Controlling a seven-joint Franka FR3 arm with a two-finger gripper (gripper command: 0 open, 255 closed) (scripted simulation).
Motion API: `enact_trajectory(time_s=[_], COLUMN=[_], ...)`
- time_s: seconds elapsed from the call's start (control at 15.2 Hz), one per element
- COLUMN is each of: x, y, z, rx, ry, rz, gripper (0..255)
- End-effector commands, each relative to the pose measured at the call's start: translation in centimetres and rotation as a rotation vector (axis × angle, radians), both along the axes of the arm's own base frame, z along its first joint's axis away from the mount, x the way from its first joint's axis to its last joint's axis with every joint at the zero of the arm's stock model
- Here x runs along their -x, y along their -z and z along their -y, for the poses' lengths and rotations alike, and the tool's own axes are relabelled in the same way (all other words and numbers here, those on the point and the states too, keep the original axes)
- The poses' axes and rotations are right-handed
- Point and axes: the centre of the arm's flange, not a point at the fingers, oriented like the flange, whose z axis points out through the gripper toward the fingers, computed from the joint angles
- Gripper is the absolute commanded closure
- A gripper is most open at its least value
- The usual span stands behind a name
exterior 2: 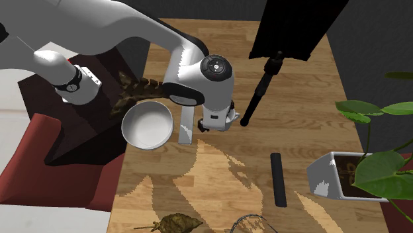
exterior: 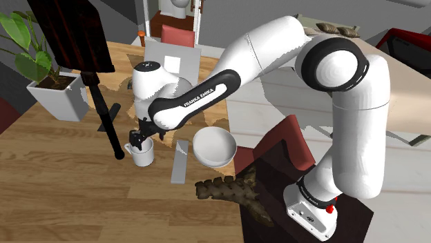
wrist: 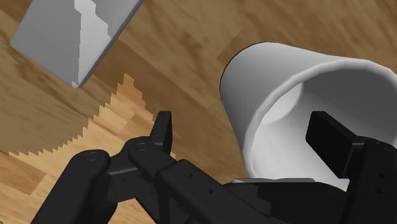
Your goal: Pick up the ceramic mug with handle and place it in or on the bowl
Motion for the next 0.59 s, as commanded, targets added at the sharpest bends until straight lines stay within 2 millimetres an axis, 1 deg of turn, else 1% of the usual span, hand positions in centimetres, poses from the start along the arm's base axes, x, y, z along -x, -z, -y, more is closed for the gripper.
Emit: enact_trajectory(time_s=[0.0,0.4,0.46,0.53], x=[-0.01,-0.01,-0.01,-0.01], y=[0.45,0.44,0.44,0.44], z=[-0.05,-0.05,-0.05,-0.05], rx=[0.0,0.0,0.0,0.0], ry=[0.0,0.0,0.0,0.0], rz=[0.0,0.0,0.0,0.0], gripper=[0,0,255,255])
